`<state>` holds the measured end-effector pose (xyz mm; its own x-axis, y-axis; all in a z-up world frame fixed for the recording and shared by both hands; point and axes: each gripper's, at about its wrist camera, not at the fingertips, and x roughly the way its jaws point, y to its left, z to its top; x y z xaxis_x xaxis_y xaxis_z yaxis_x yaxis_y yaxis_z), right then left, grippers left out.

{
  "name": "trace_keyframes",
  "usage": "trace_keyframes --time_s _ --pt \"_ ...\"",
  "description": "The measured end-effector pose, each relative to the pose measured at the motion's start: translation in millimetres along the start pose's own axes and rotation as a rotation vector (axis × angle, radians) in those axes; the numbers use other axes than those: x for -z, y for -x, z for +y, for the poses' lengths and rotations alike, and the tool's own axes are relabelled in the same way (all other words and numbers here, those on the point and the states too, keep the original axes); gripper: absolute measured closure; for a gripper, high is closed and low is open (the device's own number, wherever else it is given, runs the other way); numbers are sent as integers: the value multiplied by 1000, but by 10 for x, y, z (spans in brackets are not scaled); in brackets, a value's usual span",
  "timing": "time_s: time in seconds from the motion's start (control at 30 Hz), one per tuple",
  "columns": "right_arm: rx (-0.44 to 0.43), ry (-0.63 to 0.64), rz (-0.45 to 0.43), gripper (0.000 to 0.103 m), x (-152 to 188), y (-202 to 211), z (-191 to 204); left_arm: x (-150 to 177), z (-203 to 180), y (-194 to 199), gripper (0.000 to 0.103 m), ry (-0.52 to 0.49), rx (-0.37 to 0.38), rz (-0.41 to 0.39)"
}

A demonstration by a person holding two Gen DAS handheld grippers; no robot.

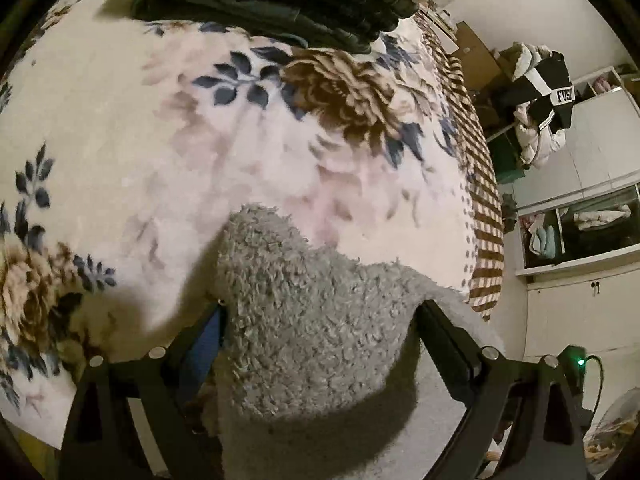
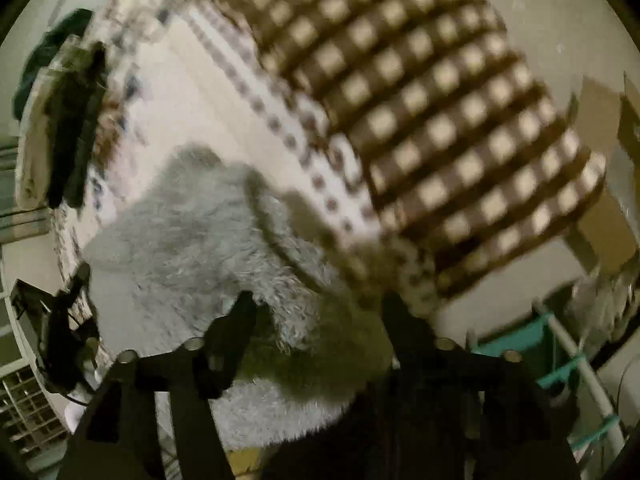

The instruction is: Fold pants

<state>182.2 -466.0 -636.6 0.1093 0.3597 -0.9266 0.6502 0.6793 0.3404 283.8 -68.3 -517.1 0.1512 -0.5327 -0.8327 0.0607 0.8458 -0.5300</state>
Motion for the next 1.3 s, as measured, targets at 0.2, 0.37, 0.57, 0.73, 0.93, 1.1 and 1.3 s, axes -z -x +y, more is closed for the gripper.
trace_keyframes --time_s 0.2,0.37,0.57,0.73,0.93,1.1,1.3 --pt "-79 266 -122 17 -121 211 725 -18 -13 133 9 -12 8 -13" --pt "-9 357 -3 87 -433 -315 1069 -63 35 66 9 -12 -18 1" --pt "15 232 -125 101 -822 -264 909 -138 143 -24 9 33 4 -2" --pt "-60 177 -54 67 -746 -264 716 -135 165 102 9 72 48 -13" --pt "-203 155 -80 22 -320 90 420 -42 75 355 9 48 84 -34" --pt "-215 181 40 18 -375 -308 518 -21 39 215 9 8 45 -7" --pt "-225 260 -143 78 -425 -131 765 -49 67 165 9 -2 31 -9"
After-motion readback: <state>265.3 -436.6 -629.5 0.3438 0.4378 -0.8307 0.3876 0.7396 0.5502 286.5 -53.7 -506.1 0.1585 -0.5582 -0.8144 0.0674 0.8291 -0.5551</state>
